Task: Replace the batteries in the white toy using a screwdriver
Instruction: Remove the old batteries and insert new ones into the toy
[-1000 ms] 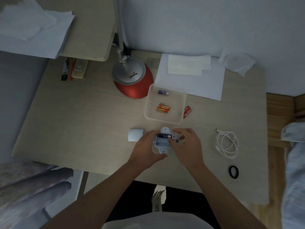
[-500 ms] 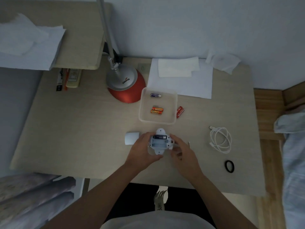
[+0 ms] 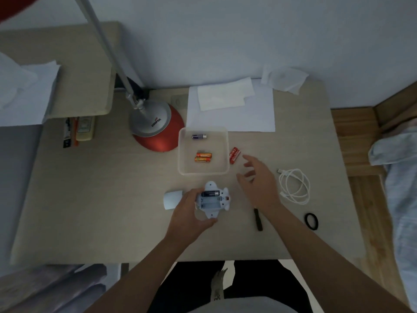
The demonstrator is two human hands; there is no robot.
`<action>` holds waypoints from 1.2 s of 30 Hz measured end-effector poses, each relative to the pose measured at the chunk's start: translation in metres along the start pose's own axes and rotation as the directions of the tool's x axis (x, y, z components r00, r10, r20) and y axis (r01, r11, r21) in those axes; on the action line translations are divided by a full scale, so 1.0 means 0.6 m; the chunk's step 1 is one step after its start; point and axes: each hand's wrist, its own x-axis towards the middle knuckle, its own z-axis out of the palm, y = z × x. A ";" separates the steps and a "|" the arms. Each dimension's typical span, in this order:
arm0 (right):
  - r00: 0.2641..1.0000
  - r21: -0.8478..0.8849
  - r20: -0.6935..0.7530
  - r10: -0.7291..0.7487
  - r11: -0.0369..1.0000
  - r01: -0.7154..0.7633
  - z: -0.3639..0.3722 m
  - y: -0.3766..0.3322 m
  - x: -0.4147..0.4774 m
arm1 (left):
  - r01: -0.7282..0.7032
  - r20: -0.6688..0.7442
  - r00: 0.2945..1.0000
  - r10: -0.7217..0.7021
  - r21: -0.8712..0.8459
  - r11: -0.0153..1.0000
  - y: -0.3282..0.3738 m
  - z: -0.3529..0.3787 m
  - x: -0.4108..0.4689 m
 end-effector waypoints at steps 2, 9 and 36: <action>1.000 -0.014 -0.012 0.026 1.000 -0.026 0.001 -0.005 0.027 | 0.001 0.000 1.000 -0.001 -0.012 1.000 0.001 0.001 0.000; 0.994 -0.130 0.015 0.112 0.986 -0.109 0.026 -0.012 0.076 | 0.000 0.003 1.000 0.000 -0.014 1.000 -0.005 0.005 0.001; 0.985 0.243 0.061 0.164 0.954 -0.174 -0.023 -0.041 -0.022 | 0.049 -0.033 0.998 -0.050 -0.042 0.998 -0.006 0.014 -0.005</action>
